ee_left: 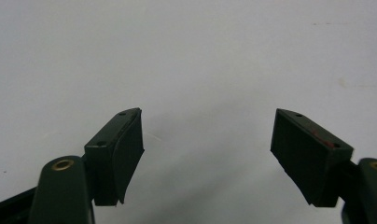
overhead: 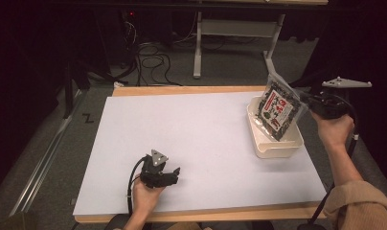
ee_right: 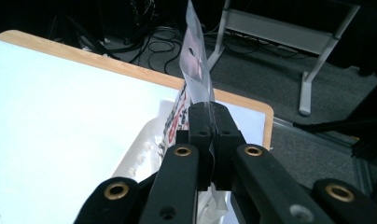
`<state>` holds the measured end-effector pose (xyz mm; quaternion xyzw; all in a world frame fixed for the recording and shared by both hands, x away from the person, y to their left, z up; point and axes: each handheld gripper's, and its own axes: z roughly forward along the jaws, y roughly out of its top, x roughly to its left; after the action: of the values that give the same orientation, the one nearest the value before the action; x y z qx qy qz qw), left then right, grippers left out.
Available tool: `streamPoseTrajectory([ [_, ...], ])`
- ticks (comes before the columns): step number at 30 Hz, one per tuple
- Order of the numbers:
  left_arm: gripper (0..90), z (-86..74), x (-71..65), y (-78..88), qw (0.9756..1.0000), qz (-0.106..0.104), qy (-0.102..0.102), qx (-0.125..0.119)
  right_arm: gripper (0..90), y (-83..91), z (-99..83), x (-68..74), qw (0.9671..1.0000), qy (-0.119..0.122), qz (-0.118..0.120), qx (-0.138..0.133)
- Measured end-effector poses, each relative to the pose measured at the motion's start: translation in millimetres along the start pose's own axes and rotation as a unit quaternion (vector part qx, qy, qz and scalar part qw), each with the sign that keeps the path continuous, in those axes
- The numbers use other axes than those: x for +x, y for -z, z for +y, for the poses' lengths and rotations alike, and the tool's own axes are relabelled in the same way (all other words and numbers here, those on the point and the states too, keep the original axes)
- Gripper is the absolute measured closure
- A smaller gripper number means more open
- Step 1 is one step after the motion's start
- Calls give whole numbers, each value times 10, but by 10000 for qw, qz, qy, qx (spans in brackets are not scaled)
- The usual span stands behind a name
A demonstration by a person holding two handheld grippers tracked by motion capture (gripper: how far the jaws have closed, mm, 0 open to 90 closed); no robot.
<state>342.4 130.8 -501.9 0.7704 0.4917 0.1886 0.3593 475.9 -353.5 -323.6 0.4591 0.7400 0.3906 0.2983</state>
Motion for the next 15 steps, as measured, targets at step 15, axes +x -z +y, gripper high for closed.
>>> streamPoseTrajectory([
  [15, 259, -1, 12, -35, 10000, -35, 46, 61, 841, -9, -39, -171, 9994, -274, -172, 148],
])
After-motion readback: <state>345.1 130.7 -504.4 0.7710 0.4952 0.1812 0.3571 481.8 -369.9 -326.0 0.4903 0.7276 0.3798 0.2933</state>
